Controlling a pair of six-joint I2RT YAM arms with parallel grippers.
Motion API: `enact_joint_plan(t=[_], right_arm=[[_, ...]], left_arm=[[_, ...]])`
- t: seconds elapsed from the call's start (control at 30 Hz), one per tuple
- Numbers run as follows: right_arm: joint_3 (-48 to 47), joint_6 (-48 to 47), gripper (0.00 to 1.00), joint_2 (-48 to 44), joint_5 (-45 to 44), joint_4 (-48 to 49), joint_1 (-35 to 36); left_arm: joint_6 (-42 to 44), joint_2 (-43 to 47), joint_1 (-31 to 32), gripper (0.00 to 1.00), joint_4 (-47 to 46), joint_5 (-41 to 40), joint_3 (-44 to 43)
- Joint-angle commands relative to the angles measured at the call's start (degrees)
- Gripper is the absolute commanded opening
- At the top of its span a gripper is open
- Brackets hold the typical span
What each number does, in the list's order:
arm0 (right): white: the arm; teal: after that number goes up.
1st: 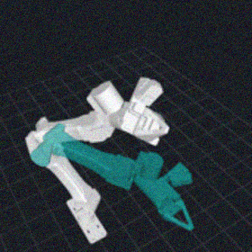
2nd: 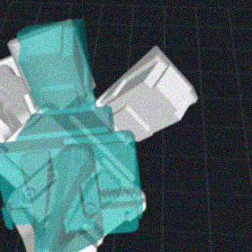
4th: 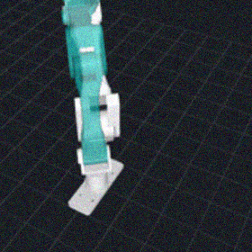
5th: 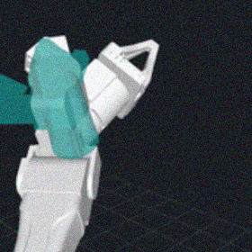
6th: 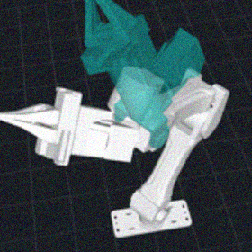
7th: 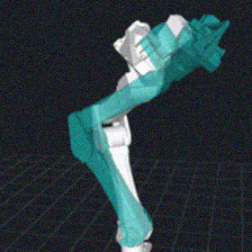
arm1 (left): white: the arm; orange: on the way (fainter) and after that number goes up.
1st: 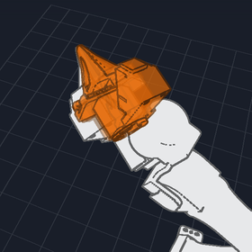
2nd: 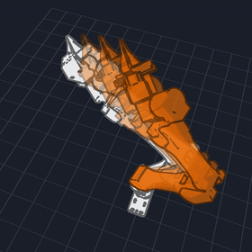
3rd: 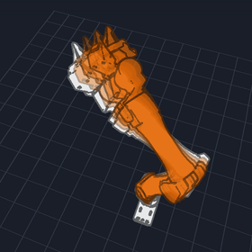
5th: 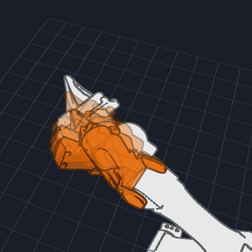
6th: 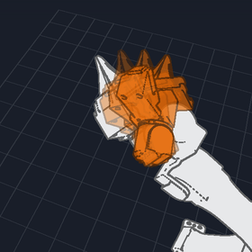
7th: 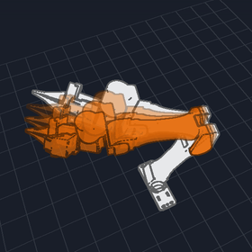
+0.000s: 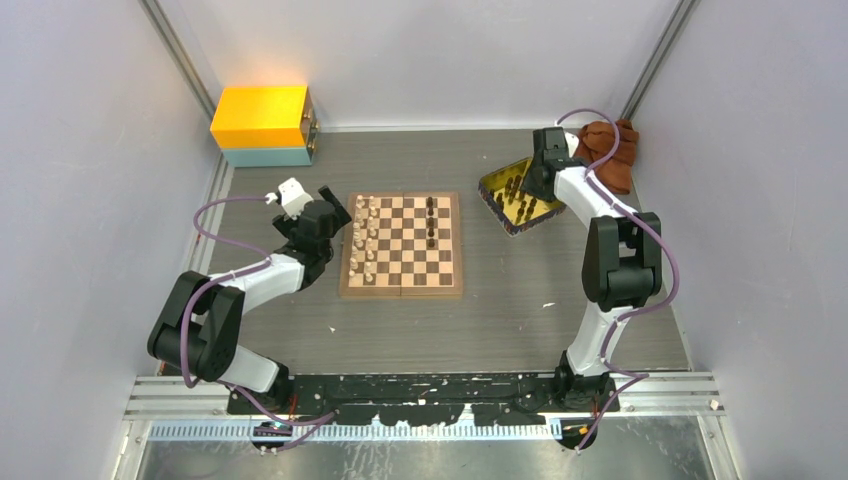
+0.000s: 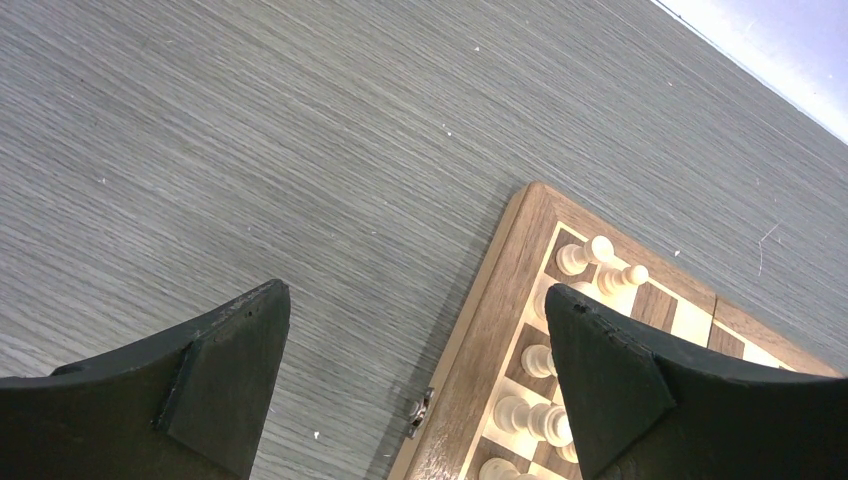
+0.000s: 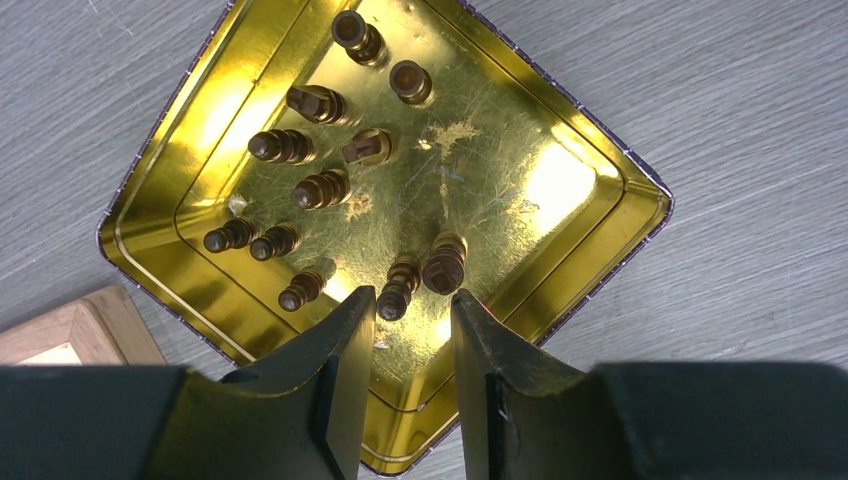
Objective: Set up the chess pieces on the board
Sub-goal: Pick up the chess piece from the storage box.
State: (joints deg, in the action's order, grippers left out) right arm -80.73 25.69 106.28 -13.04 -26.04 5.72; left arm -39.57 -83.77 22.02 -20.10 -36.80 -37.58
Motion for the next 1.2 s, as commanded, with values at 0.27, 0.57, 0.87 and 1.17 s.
enact_joint_plan(t=[0.27,0.57,0.87,1.17], right_arm=[[1.3,0.9,0.39,-0.4,-1.0,3.1,-1.2],[1.6,0.8,0.39,0.0,-0.7,3.5,-1.8],[1.7,0.9,0.39,1.1,-0.1,4.1,-2.2],[1.5,1.1,0.38,2.8,1.0,4.8,-2.5]], left_arm=[[1.2,1.4,0.2,0.98,-3.0,-1.3,-0.7],[0.9,1.3,0.2,0.99,-3.1,-1.3,-0.8],[0.9,1.5,0.2,0.98,-3.0,-1.3,-0.6],[0.9,1.0,0.2,0.98,-3.1,-1.2,-0.7]])
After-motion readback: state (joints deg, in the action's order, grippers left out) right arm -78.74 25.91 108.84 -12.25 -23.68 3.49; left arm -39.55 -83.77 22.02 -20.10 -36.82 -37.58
